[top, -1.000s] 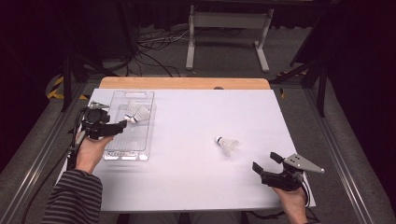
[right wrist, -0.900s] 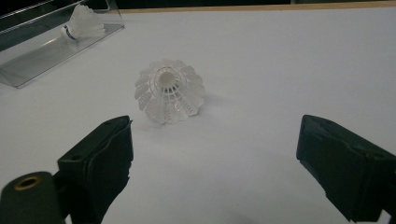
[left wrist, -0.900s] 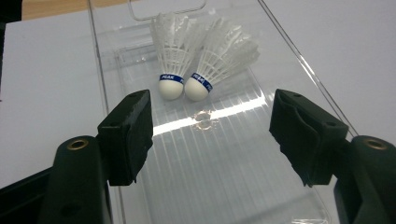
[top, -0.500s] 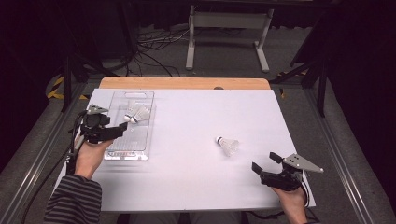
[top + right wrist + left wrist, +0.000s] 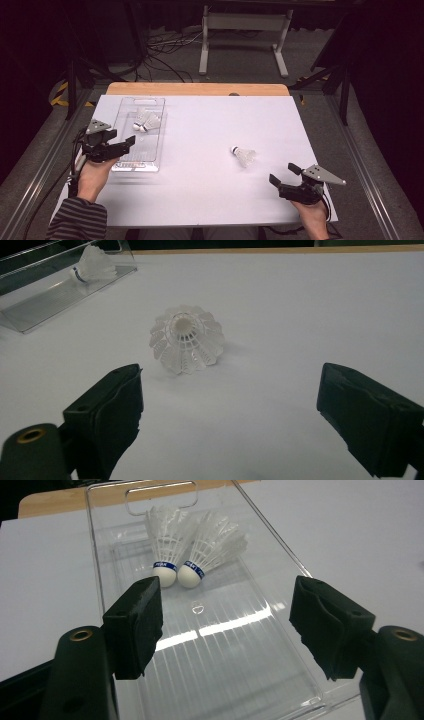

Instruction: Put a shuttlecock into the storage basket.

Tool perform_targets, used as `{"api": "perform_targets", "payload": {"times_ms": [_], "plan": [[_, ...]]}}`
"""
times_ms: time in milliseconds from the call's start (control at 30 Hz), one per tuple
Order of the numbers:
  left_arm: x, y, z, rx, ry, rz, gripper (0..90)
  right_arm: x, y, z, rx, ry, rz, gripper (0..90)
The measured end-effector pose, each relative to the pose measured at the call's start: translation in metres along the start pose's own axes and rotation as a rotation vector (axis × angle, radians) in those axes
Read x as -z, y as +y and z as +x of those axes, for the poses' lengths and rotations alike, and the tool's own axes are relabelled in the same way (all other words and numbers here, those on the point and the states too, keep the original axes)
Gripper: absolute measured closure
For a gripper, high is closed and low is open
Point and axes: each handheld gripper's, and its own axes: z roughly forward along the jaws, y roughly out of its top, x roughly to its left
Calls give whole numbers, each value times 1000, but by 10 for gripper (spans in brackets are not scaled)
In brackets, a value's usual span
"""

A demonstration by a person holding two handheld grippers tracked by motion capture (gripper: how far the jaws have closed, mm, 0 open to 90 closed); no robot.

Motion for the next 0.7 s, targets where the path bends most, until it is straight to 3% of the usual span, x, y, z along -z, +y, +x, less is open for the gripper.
{"api": "perform_targets", "payload": {"times_ms": [200,333,533,700], "plan": [[3,-9,-3,-14,-25,-20,295,0,0,0,-7,0,2,126],[9,-16,-4,1,-47,-63,291,-1,0,0,-7,-2,2,131],[13,-23,0,15,-51,-85,291,-1,0,0,-6,-5,3,135],[18,-27,-1,2,-51,-101,291,-1,0,1,3,-8,5,136]]}}
